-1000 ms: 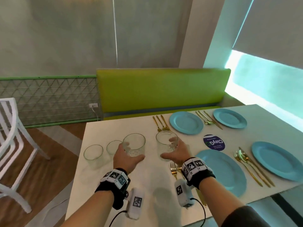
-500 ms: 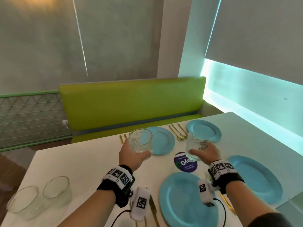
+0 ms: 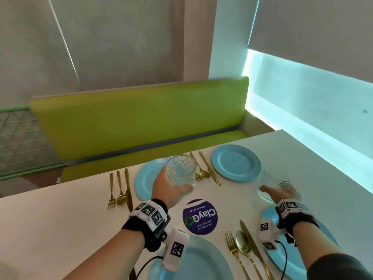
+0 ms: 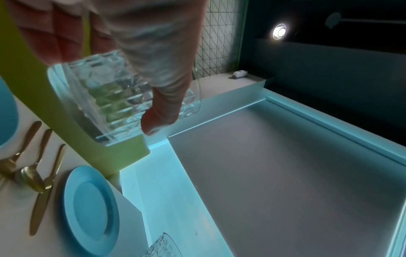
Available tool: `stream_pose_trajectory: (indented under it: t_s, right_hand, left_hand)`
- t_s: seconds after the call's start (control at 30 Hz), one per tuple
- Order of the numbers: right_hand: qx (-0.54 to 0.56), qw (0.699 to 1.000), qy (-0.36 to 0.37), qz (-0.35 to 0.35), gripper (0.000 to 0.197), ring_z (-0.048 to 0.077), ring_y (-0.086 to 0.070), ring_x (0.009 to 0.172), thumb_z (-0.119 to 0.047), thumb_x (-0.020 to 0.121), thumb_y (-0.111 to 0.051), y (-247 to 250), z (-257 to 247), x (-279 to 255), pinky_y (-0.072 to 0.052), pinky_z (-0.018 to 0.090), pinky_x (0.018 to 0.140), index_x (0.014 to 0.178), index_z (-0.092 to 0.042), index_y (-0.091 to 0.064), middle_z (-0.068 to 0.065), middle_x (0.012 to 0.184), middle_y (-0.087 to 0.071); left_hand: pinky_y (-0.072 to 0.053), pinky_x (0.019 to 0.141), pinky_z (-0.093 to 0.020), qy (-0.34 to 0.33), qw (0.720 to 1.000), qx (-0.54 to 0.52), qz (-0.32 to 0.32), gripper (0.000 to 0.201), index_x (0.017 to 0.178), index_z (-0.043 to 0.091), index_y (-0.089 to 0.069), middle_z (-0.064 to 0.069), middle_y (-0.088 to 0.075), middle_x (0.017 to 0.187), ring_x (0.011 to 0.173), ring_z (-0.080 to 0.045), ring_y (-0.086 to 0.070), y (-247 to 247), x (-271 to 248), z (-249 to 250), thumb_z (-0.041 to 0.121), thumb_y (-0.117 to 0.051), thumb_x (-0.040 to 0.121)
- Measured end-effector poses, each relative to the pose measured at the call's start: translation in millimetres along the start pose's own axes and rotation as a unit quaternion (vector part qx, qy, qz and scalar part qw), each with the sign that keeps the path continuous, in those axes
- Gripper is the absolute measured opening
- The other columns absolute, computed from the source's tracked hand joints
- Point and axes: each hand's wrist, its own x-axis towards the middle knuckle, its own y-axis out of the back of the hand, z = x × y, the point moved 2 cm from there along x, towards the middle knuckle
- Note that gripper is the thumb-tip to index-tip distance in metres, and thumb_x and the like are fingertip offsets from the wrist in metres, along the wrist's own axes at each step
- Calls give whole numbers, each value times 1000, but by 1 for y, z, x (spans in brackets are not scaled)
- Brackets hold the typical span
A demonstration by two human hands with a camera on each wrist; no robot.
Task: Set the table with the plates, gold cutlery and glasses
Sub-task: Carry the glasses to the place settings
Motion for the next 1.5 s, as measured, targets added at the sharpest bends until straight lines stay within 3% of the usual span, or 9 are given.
stream_pose_trajectory:
  t_s: [0.23, 0.37, 0.43, 0.67, 0.8, 0.87, 1.17, 1.3, 1.5]
  right_hand:
    - [-19, 999, -31, -9, 80, 33, -56, 114, -43, 62, -81, -13, 18, 55, -46, 35, 88, 126, -4, -53, 16, 127, -58]
    - [-9, 999, -31, -12, 61, 27, -56, 79, -39, 60, -83, -15, 20, 74, -40, 28, 65, 105, -2, -64, 17, 98, -66]
    - [1, 999, -37, -14, 62, 28, -58, 77, -41, 57, -84, -15, 19, 77, -41, 28, 64, 101, -2, -64, 18, 95, -67]
    - [3, 998, -60, -8, 64, 29, -60, 80, -38, 55, -86, -19, 20, 87, -47, 31, 68, 102, 0, -64, 18, 94, -68]
    - [24, 998, -55, -1, 77, 36, -57, 113, -27, 62, -85, -18, 15, 85, -47, 37, 92, 125, -1, -50, 22, 123, -59]
    - [40, 998, -53, -1, 82, 36, -54, 117, -23, 64, -85, -18, 15, 86, -44, 38, 97, 131, -2, -44, 22, 128, -56]
    - [27, 998, -55, -11, 78, 35, -53, 119, -23, 74, -78, -13, 17, 79, -40, 38, 99, 133, 7, -38, 21, 128, -53]
    - [71, 994, -46, 63, 82, 38, -44, 123, -7, 71, -78, -4, 9, 57, -38, 45, 102, 135, 8, -28, 26, 124, -47]
    - [87, 967, 172, 167, 87, 40, -30, 132, -7, 75, -71, -5, -25, 6, -21, 47, 114, 145, -1, -19, 28, 139, -34]
  left_hand:
    - [-38, 88, -23, 11, 999, 32, -12, 75, 125, 15, -46, -4, -57, 126, 115, -20, -54, -37, 20, 4, 31, -85, 63]
    - [-37, 88, -22, 16, 999, 51, -11, 75, 124, 17, -45, -2, -57, 125, 113, -18, -53, -48, 27, 1, 32, -85, 63]
    - [-38, 89, -22, 20, 998, 57, -9, 75, 124, 17, -45, -1, -57, 124, 111, -17, -53, -52, 29, 0, 32, -85, 62]
    - [-39, 86, -22, 21, 998, 53, -4, 71, 120, 18, -47, 7, -52, 107, 101, -12, -51, -58, 36, 1, 30, -85, 62]
    - [-39, 86, -22, 22, 999, 48, -2, 71, 119, 18, -47, 7, -53, 108, 101, -11, -50, -62, 37, 1, 30, -86, 61]
    - [-39, 85, -21, 22, 999, 47, -2, 70, 118, 19, -47, 8, -53, 107, 100, -11, -50, -63, 37, 1, 30, -86, 61]
    - [-40, 87, -21, 21, 999, 36, 4, 72, 120, 18, -47, 8, -53, 108, 105, -13, -53, -60, 33, 0, 30, -86, 61]
    - [-39, 85, -21, 13, 1000, 28, -2, 70, 120, 17, -47, 8, -52, 106, 100, -11, -50, -56, 27, 0, 29, -86, 62]
    - [-41, 86, -23, -7, 1000, 3, -12, 69, 119, 18, -47, 6, -55, 108, 100, -12, -51, -45, 16, 8, 30, -85, 63]
